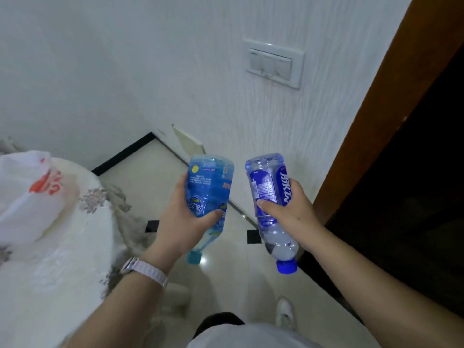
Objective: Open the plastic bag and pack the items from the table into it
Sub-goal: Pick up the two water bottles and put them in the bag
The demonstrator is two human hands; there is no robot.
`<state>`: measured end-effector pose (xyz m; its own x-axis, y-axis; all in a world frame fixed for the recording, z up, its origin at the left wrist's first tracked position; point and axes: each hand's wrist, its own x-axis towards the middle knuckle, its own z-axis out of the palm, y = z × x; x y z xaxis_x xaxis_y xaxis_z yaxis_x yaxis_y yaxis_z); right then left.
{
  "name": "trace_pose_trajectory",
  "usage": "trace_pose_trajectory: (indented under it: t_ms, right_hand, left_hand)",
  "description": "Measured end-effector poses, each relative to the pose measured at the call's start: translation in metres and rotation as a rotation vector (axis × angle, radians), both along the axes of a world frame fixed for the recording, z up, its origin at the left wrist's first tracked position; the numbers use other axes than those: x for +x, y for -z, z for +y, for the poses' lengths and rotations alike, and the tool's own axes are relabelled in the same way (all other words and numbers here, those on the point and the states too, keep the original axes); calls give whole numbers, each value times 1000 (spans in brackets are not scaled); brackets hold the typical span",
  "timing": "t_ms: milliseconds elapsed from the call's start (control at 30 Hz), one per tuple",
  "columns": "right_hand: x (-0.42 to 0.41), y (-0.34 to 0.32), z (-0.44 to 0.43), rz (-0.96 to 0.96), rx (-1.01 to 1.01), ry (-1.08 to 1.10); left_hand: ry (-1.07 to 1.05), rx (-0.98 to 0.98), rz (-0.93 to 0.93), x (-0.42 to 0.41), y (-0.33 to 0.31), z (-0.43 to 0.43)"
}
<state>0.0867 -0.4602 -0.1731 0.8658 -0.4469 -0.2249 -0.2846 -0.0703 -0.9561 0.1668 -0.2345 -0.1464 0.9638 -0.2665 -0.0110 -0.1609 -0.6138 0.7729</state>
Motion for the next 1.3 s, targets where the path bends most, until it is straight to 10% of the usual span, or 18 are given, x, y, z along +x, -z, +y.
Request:
trace_pose_trajectory:
  t_ms: [1300]
  right_hand:
    - [631, 26, 265, 42, -130, -822]
  left_hand:
    - [-872, -376, 43, 444, 45, 265]
